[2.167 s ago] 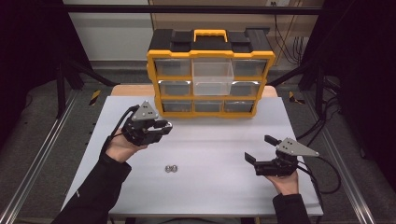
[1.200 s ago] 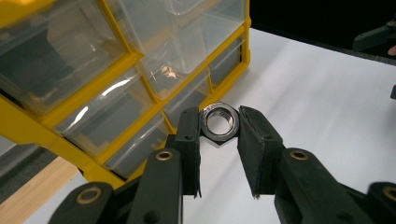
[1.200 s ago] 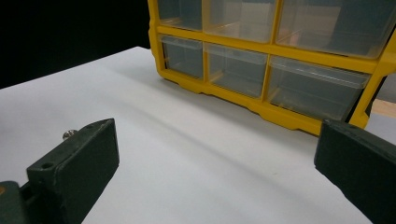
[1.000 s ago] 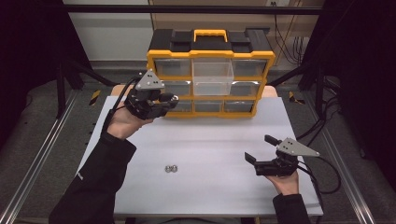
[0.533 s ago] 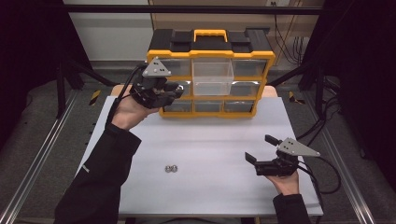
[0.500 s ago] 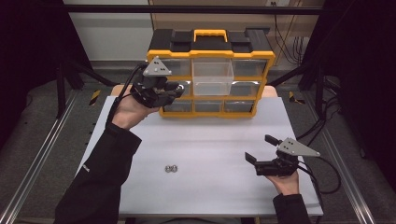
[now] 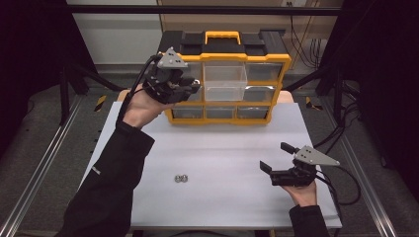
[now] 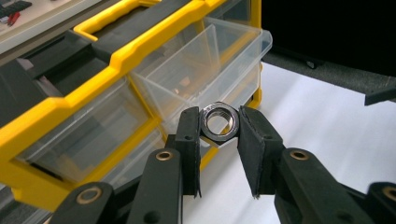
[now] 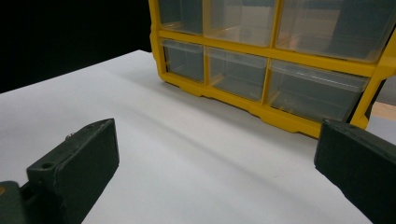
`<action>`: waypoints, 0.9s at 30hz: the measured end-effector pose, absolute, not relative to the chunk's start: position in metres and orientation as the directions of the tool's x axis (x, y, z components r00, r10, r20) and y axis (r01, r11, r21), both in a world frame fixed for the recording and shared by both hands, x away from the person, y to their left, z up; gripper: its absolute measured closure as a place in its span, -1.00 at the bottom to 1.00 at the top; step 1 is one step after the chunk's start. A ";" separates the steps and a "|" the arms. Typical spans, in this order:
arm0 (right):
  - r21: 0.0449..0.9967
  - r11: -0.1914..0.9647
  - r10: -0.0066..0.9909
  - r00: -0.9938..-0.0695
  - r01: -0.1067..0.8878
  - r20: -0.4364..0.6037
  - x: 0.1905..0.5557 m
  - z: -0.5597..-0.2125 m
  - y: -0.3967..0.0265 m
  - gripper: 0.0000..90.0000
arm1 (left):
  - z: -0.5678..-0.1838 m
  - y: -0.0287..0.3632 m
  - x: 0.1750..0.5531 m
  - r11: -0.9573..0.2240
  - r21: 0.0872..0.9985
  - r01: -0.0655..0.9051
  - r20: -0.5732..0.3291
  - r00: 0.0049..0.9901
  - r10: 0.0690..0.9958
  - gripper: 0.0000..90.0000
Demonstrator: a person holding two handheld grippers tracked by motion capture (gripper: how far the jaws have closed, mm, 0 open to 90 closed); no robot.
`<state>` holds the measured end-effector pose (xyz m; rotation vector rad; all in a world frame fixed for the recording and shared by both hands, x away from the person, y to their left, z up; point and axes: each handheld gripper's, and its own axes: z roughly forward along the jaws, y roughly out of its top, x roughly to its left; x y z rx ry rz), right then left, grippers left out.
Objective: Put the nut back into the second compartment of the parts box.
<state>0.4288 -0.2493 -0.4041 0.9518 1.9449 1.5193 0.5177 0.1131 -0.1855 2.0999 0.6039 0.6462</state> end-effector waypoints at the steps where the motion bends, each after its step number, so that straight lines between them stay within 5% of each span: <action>1: 0.965 0.137 0.771 -0.636 0.225 0.039 0.429 -0.404 -0.249 -0.99 | -0.184 0.112 0.518 -0.540 0.821 0.185 0.235 0.753 0.615 0.54; 27: 0.965 0.133 0.769 -0.638 0.227 0.044 0.430 -0.405 -0.249 -0.99 | -0.174 0.081 0.549 -0.554 0.810 0.191 0.242 0.752 0.614 0.54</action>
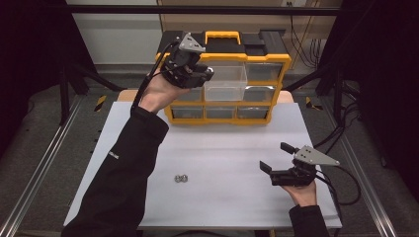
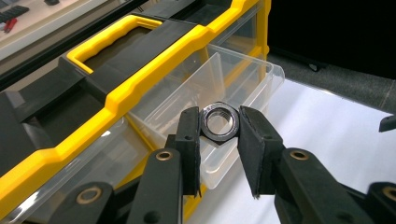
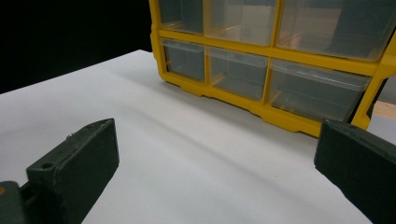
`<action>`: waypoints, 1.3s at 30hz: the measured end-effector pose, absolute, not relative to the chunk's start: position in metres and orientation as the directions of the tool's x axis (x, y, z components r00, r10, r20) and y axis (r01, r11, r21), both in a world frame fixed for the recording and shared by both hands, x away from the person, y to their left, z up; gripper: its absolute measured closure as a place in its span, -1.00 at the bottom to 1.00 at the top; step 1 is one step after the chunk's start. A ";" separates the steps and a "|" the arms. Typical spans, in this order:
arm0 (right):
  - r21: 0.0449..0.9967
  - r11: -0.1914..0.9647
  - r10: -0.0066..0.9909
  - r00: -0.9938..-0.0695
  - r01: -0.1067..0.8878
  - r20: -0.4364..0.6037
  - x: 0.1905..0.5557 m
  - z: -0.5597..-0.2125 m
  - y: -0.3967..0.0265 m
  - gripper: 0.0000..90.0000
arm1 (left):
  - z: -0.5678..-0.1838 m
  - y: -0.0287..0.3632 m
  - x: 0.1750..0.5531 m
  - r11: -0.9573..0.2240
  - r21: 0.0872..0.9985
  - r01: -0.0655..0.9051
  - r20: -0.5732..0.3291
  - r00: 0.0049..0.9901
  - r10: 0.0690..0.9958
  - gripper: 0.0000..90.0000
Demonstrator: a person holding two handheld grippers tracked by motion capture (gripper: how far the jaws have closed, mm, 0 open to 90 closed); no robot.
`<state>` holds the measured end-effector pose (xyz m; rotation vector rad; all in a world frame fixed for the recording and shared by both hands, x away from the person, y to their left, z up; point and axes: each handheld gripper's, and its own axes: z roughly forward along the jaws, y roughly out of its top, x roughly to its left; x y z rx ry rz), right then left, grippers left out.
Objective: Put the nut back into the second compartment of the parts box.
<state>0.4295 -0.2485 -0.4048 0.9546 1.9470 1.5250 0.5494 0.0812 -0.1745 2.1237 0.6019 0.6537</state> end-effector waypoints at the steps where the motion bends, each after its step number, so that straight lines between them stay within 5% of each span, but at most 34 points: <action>1: 0.965 0.135 0.767 -0.640 0.225 0.042 0.430 -0.405 -0.248 -0.99 | -0.176 0.079 0.551 -0.535 0.822 0.195 0.228 0.748 0.623 0.54; 39: 0.963 0.140 0.764 -0.644 0.230 0.043 0.430 -0.406 -0.247 -0.99 | -0.208 0.056 0.597 -0.545 0.790 0.279 0.197 0.728 0.657 0.54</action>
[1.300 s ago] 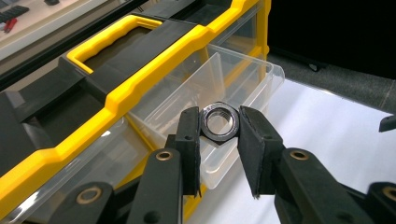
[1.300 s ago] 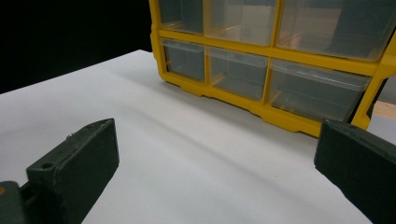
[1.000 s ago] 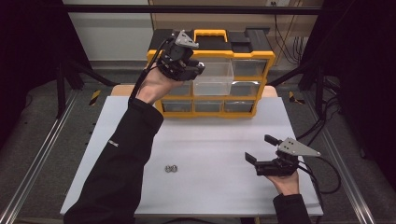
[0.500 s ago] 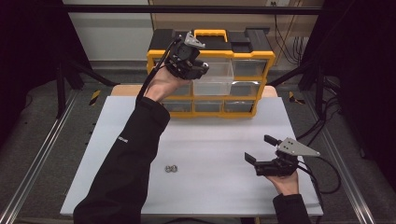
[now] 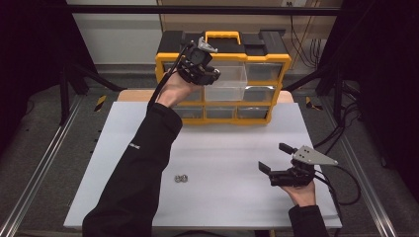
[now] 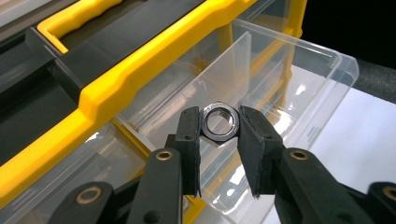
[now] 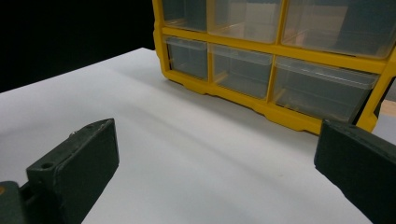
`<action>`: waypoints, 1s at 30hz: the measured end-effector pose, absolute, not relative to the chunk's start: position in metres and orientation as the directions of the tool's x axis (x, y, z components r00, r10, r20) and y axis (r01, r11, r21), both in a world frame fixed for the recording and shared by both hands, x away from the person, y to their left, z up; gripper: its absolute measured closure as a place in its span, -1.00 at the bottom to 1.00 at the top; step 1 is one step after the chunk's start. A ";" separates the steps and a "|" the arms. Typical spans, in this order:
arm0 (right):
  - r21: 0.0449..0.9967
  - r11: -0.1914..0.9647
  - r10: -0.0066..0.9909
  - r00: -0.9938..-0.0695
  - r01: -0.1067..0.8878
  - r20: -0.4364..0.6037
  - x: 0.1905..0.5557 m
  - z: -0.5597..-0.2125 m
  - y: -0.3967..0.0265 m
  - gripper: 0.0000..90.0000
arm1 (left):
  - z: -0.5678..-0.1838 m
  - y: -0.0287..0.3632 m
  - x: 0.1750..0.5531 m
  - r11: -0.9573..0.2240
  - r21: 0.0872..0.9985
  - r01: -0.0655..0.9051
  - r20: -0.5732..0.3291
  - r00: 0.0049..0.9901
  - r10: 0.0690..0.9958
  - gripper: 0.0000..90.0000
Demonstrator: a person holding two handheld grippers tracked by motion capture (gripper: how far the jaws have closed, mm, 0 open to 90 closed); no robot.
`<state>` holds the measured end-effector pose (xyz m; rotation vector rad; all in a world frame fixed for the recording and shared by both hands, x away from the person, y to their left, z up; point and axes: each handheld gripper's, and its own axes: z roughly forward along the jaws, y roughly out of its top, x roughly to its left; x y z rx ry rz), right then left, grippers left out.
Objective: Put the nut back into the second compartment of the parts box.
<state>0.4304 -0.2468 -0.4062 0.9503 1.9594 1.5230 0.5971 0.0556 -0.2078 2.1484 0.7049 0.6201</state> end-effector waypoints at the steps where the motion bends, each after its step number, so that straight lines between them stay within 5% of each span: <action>1: 0.963 0.140 0.764 -0.644 0.230 0.042 0.430 -0.406 -0.247 -0.99 | -0.208 0.055 0.598 -0.548 0.789 0.278 0.198 0.729 0.655 0.54; 17: 0.964 0.143 0.762 -0.646 0.222 0.036 0.430 -0.406 -0.248 -0.99 | -0.213 0.053 0.605 -0.534 0.789 0.303 0.182 0.715 0.675 0.52; 30: 0.965 0.136 0.763 -0.645 0.224 0.042 0.429 -0.405 -0.248 -0.99 | -0.194 0.082 0.580 -0.437 0.864 0.251 0.142 0.710 0.689 -0.02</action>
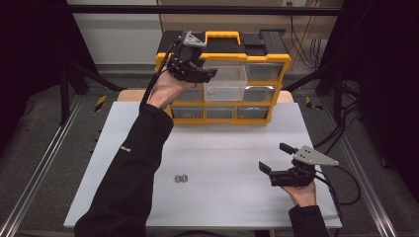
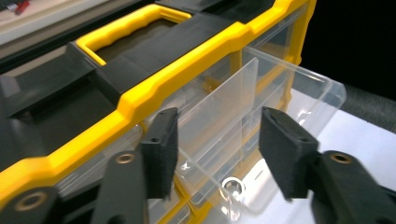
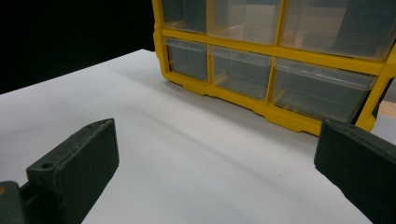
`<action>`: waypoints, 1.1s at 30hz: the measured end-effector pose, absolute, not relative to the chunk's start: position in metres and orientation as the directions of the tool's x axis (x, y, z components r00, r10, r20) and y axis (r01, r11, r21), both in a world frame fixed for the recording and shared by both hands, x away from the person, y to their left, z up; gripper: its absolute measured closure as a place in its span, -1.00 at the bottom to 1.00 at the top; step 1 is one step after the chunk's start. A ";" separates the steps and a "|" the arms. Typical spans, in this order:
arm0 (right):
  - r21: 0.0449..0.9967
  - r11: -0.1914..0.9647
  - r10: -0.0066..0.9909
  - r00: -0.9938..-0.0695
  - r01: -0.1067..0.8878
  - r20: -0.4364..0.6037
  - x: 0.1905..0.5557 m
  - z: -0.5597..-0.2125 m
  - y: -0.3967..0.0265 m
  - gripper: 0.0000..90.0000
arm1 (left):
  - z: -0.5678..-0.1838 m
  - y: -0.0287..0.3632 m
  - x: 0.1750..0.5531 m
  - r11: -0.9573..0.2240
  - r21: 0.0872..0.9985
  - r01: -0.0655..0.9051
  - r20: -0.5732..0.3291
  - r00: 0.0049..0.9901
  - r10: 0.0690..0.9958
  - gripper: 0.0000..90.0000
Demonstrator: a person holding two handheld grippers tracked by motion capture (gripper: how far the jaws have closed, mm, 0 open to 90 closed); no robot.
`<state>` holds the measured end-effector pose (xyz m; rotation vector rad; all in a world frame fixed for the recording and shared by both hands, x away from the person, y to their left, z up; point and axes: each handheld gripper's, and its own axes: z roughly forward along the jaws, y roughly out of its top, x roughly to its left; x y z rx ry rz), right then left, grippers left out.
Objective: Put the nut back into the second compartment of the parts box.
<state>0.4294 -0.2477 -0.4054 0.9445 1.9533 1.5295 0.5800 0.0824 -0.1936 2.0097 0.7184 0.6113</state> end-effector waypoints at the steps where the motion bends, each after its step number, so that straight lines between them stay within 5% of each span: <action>1: 0.965 0.136 0.764 -0.644 0.224 0.041 0.429 -0.405 -0.248 -0.99 | -0.194 0.085 0.577 -0.427 0.869 0.251 0.133 0.711 0.690 -0.09; 12: 0.964 0.138 0.766 -0.642 0.226 0.041 0.428 -0.405 -0.248 -0.99 | -0.210 0.119 0.544 -0.435 0.869 0.234 0.132 0.739 0.661 -0.68; 33: 0.964 0.130 0.766 -0.641 0.232 0.051 0.428 -0.404 -0.248 -0.99 | -0.264 0.179 0.485 -0.392 0.898 0.200 0.130 0.730 0.671 -0.84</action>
